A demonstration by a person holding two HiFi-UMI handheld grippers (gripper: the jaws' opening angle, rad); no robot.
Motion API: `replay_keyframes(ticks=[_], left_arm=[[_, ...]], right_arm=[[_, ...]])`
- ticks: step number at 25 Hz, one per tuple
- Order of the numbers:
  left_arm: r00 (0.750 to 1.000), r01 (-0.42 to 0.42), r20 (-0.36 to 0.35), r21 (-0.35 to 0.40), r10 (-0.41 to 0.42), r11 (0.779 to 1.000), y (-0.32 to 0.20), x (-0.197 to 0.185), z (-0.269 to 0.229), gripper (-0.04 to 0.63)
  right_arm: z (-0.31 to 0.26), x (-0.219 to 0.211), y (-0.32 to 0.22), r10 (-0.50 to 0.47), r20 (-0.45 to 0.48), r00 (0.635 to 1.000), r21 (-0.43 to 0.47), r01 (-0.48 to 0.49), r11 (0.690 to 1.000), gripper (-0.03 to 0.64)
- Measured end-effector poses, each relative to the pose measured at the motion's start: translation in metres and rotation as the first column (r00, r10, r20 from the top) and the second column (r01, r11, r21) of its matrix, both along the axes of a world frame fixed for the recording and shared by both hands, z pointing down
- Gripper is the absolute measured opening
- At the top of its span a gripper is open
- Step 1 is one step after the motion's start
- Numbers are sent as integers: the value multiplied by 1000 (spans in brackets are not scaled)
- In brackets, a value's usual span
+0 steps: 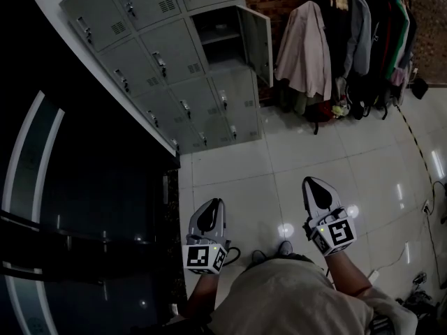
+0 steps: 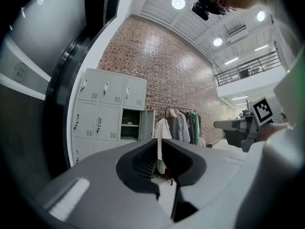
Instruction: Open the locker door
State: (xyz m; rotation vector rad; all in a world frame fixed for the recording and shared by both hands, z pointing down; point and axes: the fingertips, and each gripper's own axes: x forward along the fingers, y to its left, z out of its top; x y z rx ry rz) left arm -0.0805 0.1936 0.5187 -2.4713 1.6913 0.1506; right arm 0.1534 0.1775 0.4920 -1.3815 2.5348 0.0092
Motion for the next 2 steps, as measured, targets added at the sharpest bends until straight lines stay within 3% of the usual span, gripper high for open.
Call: replay_keyframes(ticks=[2], left_arm=[[1000, -4, 4, 6, 4, 1000, -1, 2, 1, 97]], right_arm=[[5, -1, -1, -10, -17, 1000, -21, 9, 1000, 0]])
